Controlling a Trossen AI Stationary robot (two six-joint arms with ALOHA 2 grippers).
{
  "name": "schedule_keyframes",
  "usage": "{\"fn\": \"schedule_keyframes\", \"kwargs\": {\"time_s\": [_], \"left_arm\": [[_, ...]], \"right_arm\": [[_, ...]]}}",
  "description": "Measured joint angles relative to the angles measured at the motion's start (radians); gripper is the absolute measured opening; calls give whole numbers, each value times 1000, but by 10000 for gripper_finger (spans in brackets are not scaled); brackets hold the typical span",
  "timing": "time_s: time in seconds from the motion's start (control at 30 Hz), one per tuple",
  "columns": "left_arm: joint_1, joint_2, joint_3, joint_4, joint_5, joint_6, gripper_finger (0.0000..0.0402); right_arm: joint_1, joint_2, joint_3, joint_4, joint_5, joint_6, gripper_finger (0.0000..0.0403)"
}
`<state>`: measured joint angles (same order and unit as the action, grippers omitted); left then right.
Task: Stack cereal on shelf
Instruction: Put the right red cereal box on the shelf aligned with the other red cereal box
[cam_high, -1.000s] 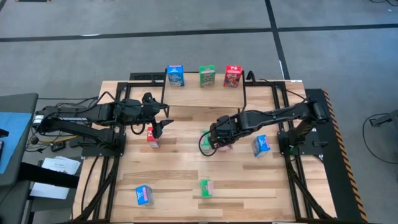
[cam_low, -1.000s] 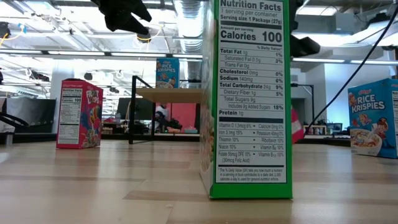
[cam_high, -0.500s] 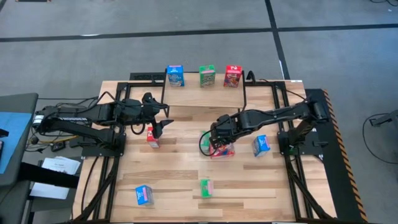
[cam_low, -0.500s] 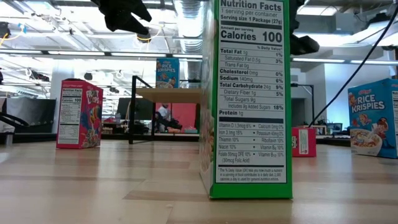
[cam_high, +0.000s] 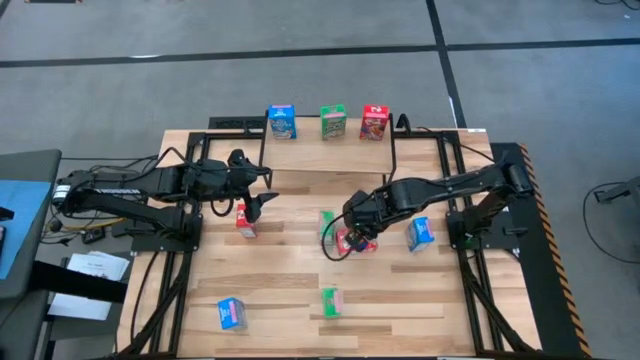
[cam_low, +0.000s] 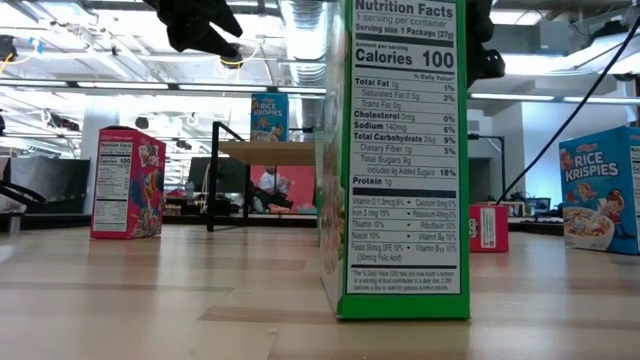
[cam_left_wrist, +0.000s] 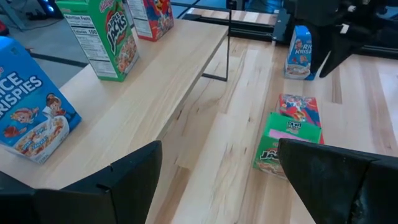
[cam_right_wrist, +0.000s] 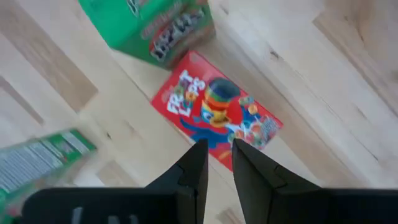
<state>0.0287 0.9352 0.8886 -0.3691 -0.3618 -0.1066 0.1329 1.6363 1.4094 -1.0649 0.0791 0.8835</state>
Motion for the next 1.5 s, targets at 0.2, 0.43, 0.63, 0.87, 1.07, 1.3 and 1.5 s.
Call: {"fn": "schedule_keyframes", "kwargs": {"time_s": [0.2,0.43,0.63,0.87,1.07,1.3,1.5], "left_arm": [[0,0,0,0,0,13,311],[0,0,0,0,0,13,311],[0,0,0,1,0,12,311],[0,0,0,0,0,-32,311],[0,0,0,0,0,-40,311],[0,0,0,1,0,-41,311],[0,0,0,1,0,-52,311]], "right_arm": [[-17,0,0,-6,-75,-96,100],[-25,0,0,-39,-94,-264,153],[-15,0,0,-43,-82,-441,235],[-4,6,-29,-56,-55,-628,298],[-5,6,-106,41,-41,-802,312],[-24,6,-113,51,-41,-805,311],[-43,6,-113,49,-50,-802,311]]}}
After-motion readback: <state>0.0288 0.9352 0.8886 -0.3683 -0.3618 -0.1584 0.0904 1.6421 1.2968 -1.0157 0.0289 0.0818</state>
